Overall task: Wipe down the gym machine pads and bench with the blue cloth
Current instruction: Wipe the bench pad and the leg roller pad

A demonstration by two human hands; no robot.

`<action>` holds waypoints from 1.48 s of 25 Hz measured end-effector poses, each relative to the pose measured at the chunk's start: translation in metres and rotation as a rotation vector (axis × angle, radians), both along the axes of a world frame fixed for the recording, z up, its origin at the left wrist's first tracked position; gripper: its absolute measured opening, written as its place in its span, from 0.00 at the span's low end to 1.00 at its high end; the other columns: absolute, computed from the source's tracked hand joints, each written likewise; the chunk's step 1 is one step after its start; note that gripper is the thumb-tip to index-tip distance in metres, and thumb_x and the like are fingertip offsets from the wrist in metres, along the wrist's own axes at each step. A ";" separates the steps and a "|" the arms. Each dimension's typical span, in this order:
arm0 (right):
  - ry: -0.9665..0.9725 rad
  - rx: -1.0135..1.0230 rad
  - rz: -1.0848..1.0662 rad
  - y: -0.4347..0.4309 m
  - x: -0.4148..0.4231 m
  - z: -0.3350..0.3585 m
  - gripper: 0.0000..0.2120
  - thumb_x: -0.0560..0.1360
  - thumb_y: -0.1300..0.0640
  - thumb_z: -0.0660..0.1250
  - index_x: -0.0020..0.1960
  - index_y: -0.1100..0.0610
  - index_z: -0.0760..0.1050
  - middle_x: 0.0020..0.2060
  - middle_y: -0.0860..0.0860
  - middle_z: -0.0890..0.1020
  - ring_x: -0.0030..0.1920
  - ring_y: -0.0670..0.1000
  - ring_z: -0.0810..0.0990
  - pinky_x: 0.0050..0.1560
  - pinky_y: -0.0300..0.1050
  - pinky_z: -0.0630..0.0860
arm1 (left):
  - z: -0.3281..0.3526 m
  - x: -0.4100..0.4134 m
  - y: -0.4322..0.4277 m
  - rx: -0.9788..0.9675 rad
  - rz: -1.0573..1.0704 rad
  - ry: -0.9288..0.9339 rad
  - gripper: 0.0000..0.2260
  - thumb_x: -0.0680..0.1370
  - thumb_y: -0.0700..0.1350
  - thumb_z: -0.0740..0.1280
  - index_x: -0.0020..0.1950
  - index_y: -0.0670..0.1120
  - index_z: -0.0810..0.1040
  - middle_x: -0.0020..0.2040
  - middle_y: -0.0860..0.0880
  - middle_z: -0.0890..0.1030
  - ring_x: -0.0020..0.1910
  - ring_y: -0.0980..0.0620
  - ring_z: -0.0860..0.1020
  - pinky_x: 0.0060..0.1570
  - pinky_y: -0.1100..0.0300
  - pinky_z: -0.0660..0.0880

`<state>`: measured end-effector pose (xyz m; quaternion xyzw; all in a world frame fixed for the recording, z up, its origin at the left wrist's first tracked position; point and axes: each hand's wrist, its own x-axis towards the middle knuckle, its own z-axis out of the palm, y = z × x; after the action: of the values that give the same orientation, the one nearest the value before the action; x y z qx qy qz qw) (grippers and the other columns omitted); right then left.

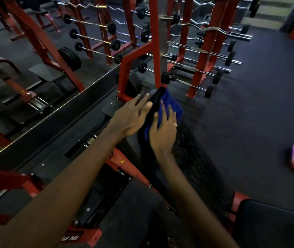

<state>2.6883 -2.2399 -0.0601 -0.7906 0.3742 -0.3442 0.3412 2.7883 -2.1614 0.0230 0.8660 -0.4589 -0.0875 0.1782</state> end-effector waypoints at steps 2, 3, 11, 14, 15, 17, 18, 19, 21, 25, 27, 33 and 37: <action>0.004 0.019 0.072 0.042 -0.036 -0.018 0.23 0.85 0.43 0.51 0.80 0.39 0.54 0.80 0.45 0.56 0.81 0.51 0.49 0.77 0.49 0.53 | 0.003 0.001 -0.005 0.080 0.000 -0.052 0.29 0.82 0.64 0.45 0.81 0.54 0.53 0.80 0.45 0.57 0.77 0.43 0.60 0.71 0.43 0.62; 0.010 0.039 0.098 0.055 -0.052 -0.028 0.24 0.85 0.42 0.51 0.80 0.39 0.54 0.81 0.43 0.55 0.81 0.49 0.47 0.78 0.51 0.54 | 0.004 0.002 -0.010 0.095 -0.005 -0.099 0.28 0.83 0.63 0.46 0.80 0.52 0.54 0.80 0.44 0.58 0.77 0.42 0.60 0.71 0.43 0.63; 0.000 0.138 -0.049 -0.042 -0.020 -0.043 0.26 0.84 0.46 0.56 0.80 0.44 0.57 0.80 0.48 0.59 0.80 0.56 0.54 0.78 0.57 0.57 | -0.007 0.015 -0.033 0.063 -0.195 -0.387 0.26 0.84 0.48 0.53 0.80 0.41 0.53 0.80 0.41 0.55 0.79 0.46 0.55 0.75 0.56 0.53; 0.057 0.256 -0.131 -0.080 0.002 -0.030 0.26 0.83 0.45 0.55 0.79 0.52 0.61 0.77 0.53 0.65 0.78 0.58 0.60 0.77 0.54 0.60 | -0.009 0.015 -0.033 0.075 -0.211 -0.465 0.26 0.84 0.46 0.52 0.81 0.41 0.52 0.81 0.42 0.53 0.80 0.47 0.53 0.76 0.56 0.47; 0.057 0.248 -0.138 -0.076 0.002 -0.029 0.26 0.84 0.45 0.55 0.79 0.52 0.62 0.77 0.53 0.66 0.78 0.58 0.60 0.76 0.54 0.59 | -0.009 0.015 -0.034 0.080 -0.238 -0.502 0.26 0.84 0.46 0.52 0.81 0.41 0.52 0.81 0.42 0.52 0.80 0.47 0.52 0.76 0.56 0.47; 0.017 0.161 -0.116 -0.045 -0.013 -0.034 0.25 0.84 0.45 0.54 0.80 0.47 0.58 0.79 0.50 0.63 0.79 0.56 0.57 0.76 0.52 0.57 | -0.009 0.014 -0.035 0.128 -0.344 -0.582 0.26 0.83 0.45 0.53 0.81 0.43 0.52 0.81 0.43 0.52 0.80 0.48 0.51 0.77 0.53 0.47; 0.005 0.130 -0.084 -0.021 -0.027 -0.039 0.25 0.84 0.45 0.53 0.80 0.44 0.56 0.80 0.48 0.60 0.80 0.54 0.53 0.77 0.51 0.56 | -0.010 0.012 -0.034 0.165 -0.392 -0.618 0.25 0.83 0.46 0.53 0.81 0.44 0.53 0.81 0.44 0.53 0.80 0.48 0.51 0.77 0.53 0.47; 0.004 0.125 -0.053 0.006 -0.045 -0.047 0.25 0.85 0.45 0.53 0.80 0.42 0.54 0.80 0.46 0.58 0.81 0.53 0.51 0.77 0.50 0.54 | -0.011 0.011 -0.034 0.188 -0.421 -0.639 0.25 0.84 0.47 0.53 0.80 0.45 0.55 0.81 0.44 0.54 0.80 0.48 0.51 0.77 0.52 0.48; 0.016 0.130 0.017 0.054 -0.080 -0.061 0.25 0.84 0.45 0.54 0.80 0.40 0.53 0.81 0.43 0.54 0.81 0.49 0.46 0.79 0.52 0.53 | -0.010 0.012 -0.034 0.190 -0.427 -0.659 0.24 0.84 0.50 0.52 0.80 0.45 0.58 0.80 0.44 0.57 0.80 0.47 0.53 0.77 0.51 0.49; 0.034 0.129 0.036 0.058 -0.089 -0.075 0.27 0.83 0.43 0.53 0.81 0.41 0.53 0.81 0.41 0.52 0.81 0.50 0.44 0.79 0.57 0.53 | -0.011 0.013 -0.035 0.194 -0.414 -0.679 0.24 0.84 0.52 0.52 0.79 0.46 0.59 0.80 0.44 0.58 0.79 0.47 0.54 0.77 0.49 0.52; 0.050 0.112 -0.005 0.028 -0.068 -0.071 0.29 0.82 0.42 0.52 0.81 0.44 0.53 0.81 0.45 0.53 0.81 0.54 0.45 0.79 0.59 0.53 | -0.012 0.013 -0.035 0.201 -0.407 -0.665 0.24 0.84 0.53 0.52 0.79 0.46 0.58 0.80 0.44 0.57 0.80 0.47 0.53 0.77 0.49 0.52; 0.064 0.226 -0.108 -0.061 -0.025 -0.057 0.30 0.82 0.42 0.53 0.81 0.47 0.54 0.80 0.50 0.58 0.81 0.58 0.51 0.80 0.56 0.51 | -0.009 0.013 -0.035 0.170 -0.408 -0.646 0.24 0.83 0.52 0.55 0.79 0.45 0.61 0.79 0.44 0.60 0.79 0.47 0.56 0.77 0.50 0.53; 0.027 0.222 -0.129 -0.032 -0.038 -0.056 0.27 0.83 0.43 0.54 0.81 0.44 0.54 0.81 0.47 0.57 0.81 0.56 0.51 0.78 0.53 0.54 | -0.011 0.013 -0.035 0.148 -0.403 -0.633 0.23 0.84 0.52 0.54 0.78 0.46 0.63 0.79 0.44 0.61 0.79 0.47 0.57 0.76 0.51 0.53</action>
<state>2.6507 -2.2715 -0.1163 -0.7267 0.4648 -0.3113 0.3986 2.8017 -2.1966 0.0121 0.7531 -0.6447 0.1183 -0.0561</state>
